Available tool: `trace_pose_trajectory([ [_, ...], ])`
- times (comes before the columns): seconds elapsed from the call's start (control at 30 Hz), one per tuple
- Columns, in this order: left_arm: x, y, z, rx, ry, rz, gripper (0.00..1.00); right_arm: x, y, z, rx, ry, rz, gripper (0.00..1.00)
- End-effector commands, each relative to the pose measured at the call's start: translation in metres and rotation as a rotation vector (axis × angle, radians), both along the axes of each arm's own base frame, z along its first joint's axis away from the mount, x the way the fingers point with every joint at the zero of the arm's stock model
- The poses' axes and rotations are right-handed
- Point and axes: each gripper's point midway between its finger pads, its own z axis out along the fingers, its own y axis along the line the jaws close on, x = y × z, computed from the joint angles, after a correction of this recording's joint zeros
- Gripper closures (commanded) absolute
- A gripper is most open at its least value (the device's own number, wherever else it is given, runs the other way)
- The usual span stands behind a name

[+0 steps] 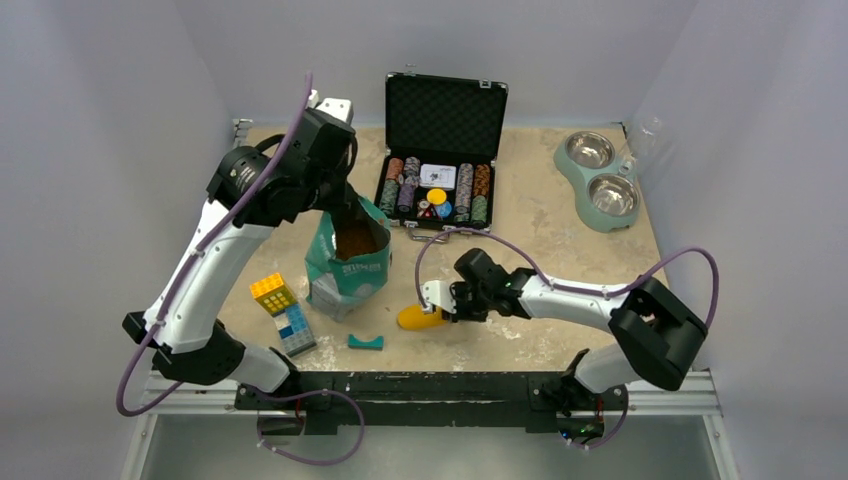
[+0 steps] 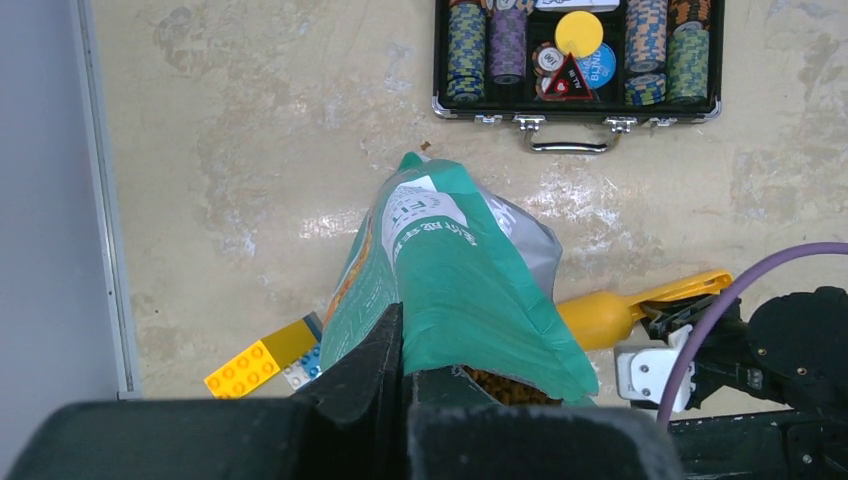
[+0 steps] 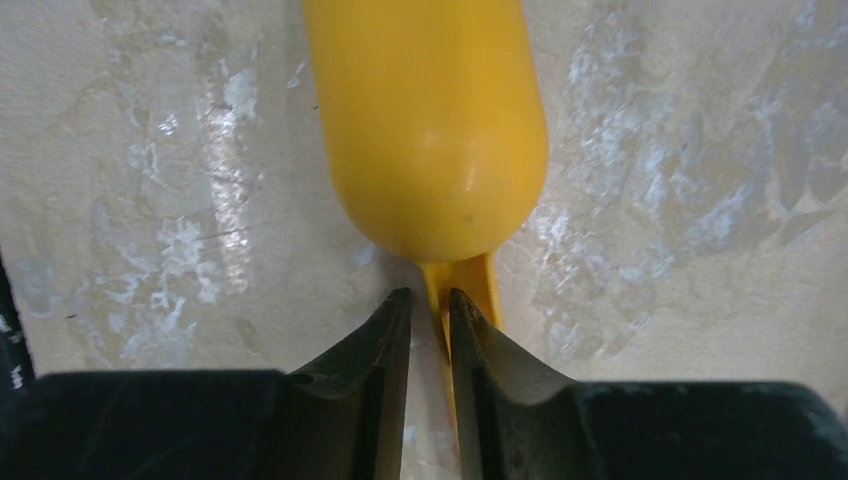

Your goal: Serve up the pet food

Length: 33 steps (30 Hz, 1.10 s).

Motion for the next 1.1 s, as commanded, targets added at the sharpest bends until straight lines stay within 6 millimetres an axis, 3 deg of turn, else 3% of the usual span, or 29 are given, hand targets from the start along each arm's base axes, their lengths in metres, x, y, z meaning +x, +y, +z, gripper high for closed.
trace_pose_trajectory([
  [0.0,0.006,0.005,0.063,-0.156,-0.248,0.019,1.00,0.015,0.013,0.009,-0.021,-0.054,0.002,0.83],
  [0.17,0.004,0.000,0.056,-0.172,-0.236,0.000,1.00,0.020,0.012,0.037,-0.019,-0.061,-0.056,0.97],
  [0.3,0.002,-0.001,0.053,-0.169,-0.221,-0.013,1.00,0.003,0.021,0.071,0.057,0.062,-0.116,1.00],
  [0.43,0.000,0.003,0.057,-0.157,-0.224,-0.016,1.00,-0.013,0.044,0.109,0.281,0.283,-0.266,1.00],
  [0.53,0.000,-0.002,0.058,-0.157,-0.225,-0.048,1.00,-0.021,0.059,0.130,0.493,0.596,-0.383,1.00],
  [0.63,-0.001,-0.008,0.058,-0.169,-0.217,-0.085,1.00,-0.010,0.056,0.128,0.600,0.792,-0.468,1.00],
  [0.73,-0.005,-0.027,0.054,-0.200,-0.185,-0.186,1.00,0.000,0.057,0.131,0.700,0.900,-0.450,1.00],
  [0.8,-0.009,-0.040,0.046,-0.206,-0.149,-0.268,1.00,0.008,0.054,0.121,0.707,0.961,-0.465,1.00],
  [0.97,-0.015,-0.040,0.032,-0.182,-0.075,-0.277,1.00,0.024,0.036,0.103,0.768,1.161,-0.516,1.00],
  [1.07,-0.013,-0.041,0.034,-0.184,-0.075,-0.267,1.00,0.038,0.034,0.080,0.744,1.127,-0.599,1.00],
])
